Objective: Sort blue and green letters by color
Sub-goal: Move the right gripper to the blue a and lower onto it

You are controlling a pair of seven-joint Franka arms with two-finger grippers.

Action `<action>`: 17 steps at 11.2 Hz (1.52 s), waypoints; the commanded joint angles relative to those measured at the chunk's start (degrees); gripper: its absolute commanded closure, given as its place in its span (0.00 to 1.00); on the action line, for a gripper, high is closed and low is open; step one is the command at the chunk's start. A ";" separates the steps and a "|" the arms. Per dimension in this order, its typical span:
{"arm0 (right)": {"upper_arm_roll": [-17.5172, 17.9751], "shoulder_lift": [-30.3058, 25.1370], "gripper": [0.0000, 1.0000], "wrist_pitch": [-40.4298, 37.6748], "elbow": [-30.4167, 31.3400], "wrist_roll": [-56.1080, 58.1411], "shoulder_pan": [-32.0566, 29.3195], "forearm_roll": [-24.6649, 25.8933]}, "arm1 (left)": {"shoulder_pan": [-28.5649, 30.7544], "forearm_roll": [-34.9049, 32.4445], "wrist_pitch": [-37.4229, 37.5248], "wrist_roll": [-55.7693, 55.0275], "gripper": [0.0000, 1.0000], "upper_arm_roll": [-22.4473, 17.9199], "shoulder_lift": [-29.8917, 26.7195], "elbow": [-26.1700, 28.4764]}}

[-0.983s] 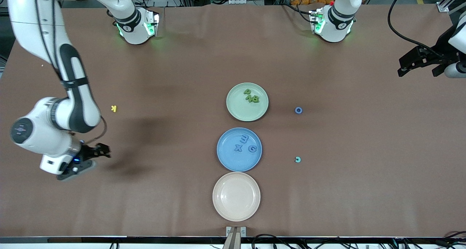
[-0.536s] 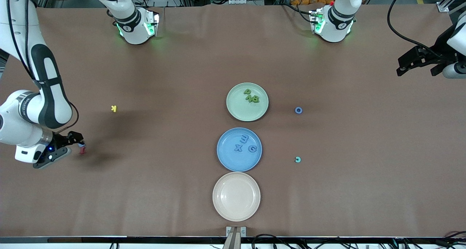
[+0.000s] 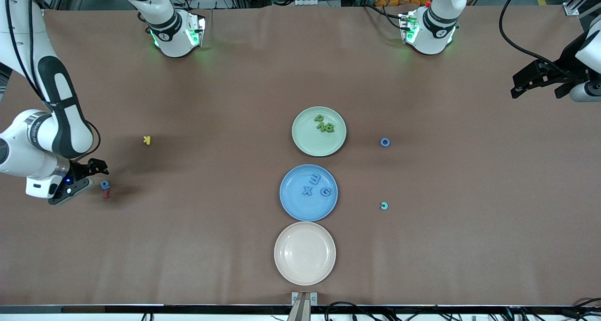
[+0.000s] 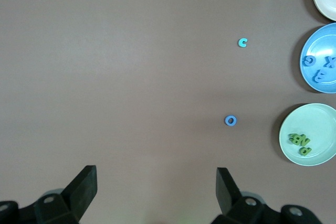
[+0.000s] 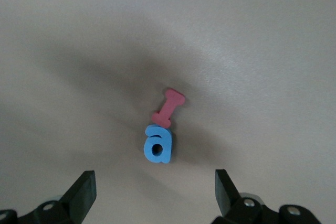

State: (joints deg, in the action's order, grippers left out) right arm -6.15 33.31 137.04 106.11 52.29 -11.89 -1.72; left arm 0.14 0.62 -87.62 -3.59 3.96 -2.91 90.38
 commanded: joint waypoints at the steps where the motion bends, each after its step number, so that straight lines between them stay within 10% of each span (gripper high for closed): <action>1: 1.32 -0.79 0.00 3.94 3.75 -0.26 -1.21 1.19 | 0.38 1.58 1.23 0.96 0.00 -0.10 0.45 -1.17; 7: 1.32 1.85 0.07 7.89 3.75 -2.01 -0.68 0.57 | 0.38 1.67 1.23 1.04 0.00 -0.10 0.89 -1.17; 12: 1.32 2.38 0.69 8.25 3.58 -2.20 -0.33 0.57 | 0.38 1.58 1.23 0.96 0.00 -0.10 0.98 -1.17; 17: 1.32 1.15 0.77 7.37 3.23 -3.86 -0.24 0.57 | 0.38 1.58 1.23 0.96 0.00 -0.10 0.98 -1.17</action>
State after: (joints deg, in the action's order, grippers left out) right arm -5.24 34.94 144.21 109.25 50.44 -11.82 -1.75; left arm 0.16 0.62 -87.54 -3.59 3.96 -2.23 90.38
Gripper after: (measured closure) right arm 0.731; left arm 0.000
